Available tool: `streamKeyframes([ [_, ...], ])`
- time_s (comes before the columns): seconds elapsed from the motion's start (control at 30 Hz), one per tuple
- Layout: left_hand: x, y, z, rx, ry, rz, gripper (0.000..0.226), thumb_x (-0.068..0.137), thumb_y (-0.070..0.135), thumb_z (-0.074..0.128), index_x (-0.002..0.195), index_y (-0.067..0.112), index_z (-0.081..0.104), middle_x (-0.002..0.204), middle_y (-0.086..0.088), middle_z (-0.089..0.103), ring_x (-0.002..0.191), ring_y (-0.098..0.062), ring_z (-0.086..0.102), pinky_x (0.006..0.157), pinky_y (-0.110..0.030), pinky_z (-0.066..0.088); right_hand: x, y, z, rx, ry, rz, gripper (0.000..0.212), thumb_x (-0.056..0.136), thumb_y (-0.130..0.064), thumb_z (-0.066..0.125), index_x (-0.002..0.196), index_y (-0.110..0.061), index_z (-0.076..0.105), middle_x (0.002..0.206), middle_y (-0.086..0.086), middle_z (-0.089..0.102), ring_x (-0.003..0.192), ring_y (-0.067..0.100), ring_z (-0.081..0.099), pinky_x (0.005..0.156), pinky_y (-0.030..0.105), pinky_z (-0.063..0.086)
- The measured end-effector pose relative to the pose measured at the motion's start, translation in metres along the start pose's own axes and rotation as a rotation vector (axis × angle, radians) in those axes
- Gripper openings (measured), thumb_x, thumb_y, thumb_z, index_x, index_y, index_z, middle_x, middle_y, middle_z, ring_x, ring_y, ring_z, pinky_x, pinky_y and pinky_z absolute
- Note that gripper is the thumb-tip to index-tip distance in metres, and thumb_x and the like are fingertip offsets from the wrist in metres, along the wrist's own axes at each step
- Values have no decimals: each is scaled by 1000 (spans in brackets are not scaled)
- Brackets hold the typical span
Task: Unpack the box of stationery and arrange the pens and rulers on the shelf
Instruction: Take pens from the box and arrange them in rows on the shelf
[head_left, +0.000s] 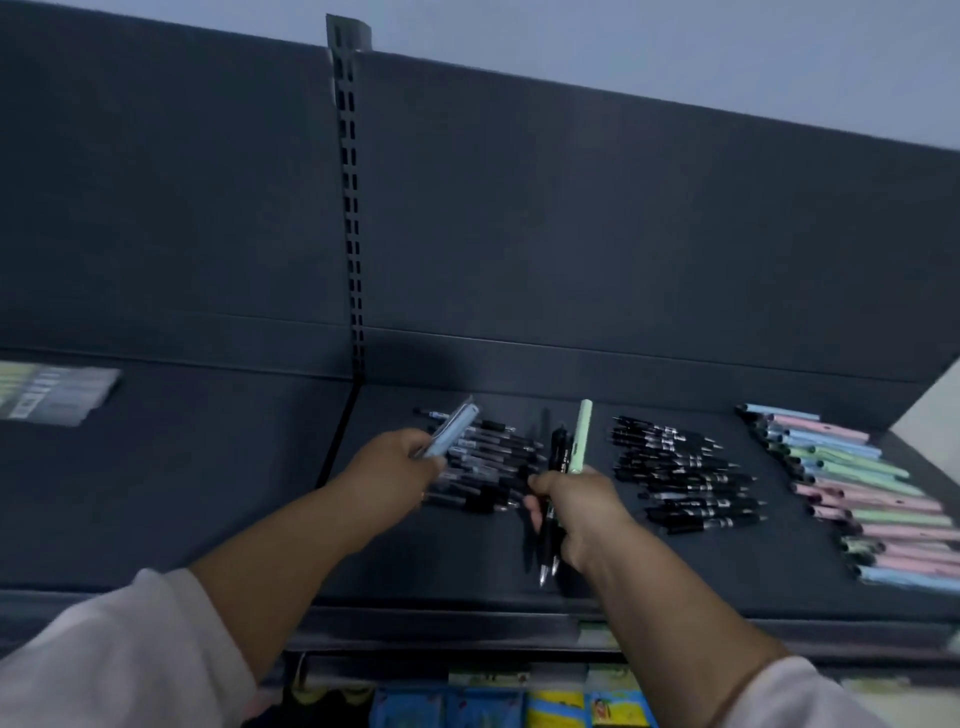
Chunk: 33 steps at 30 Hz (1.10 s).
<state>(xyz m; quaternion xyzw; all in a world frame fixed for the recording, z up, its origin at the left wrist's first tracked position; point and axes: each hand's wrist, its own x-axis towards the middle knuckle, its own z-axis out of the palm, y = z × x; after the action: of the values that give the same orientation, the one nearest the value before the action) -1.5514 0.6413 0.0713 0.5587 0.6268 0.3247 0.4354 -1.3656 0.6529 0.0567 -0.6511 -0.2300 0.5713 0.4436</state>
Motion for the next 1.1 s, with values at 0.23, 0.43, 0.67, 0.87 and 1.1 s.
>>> streamKeyframes([
  [0.23, 16, 18, 8, -503, -106, -240, 4, 92, 15, 60, 94, 12, 62, 78, -9, 57, 70, -19, 56, 58, -32, 52, -7, -13, -3, -30, -38, -145, 18, 87, 5, 57, 90, -11, 50, 77, 9, 58, 58, 16, 54, 43, 21, 44],
  [0.43, 25, 45, 26, -655, -69, -172, 9, 90, 8, 61, 96, 14, 63, 89, -6, 70, 84, -18, 66, 78, -31, 48, -17, -30, -10, -10, -279, -96, 13, 89, -3, 60, 88, -14, 53, 78, 8, 63, 57, 17, 56, 48, 23, 44],
  [0.67, 28, 78, 70, -784, -54, -102, 7, 87, 9, 64, 91, 14, 63, 77, -2, 66, 73, -15, 60, 64, -27, 46, -6, -62, -62, 91, -188, -160, 18, 87, 4, 60, 85, -13, 54, 74, 6, 62, 55, 13, 61, 48, 22, 48],
  [0.87, 44, 122, 146, -698, -30, -69, 4, 91, 10, 57, 88, 10, 60, 75, -7, 61, 65, -15, 57, 60, -26, 49, 32, -102, -178, 38, -103, -224, 18, 86, 6, 59, 83, -11, 55, 69, 6, 59, 50, 10, 60, 45, 20, 48],
  [1.1, 65, 172, 299, -341, -85, 2, 7, 85, 10, 67, 79, 10, 63, 71, -8, 61, 59, -15, 52, 55, -25, 44, 97, -148, -336, -113, -43, -229, 16, 86, 6, 61, 91, -8, 55, 73, 7, 60, 53, 14, 59, 44, 21, 48],
])
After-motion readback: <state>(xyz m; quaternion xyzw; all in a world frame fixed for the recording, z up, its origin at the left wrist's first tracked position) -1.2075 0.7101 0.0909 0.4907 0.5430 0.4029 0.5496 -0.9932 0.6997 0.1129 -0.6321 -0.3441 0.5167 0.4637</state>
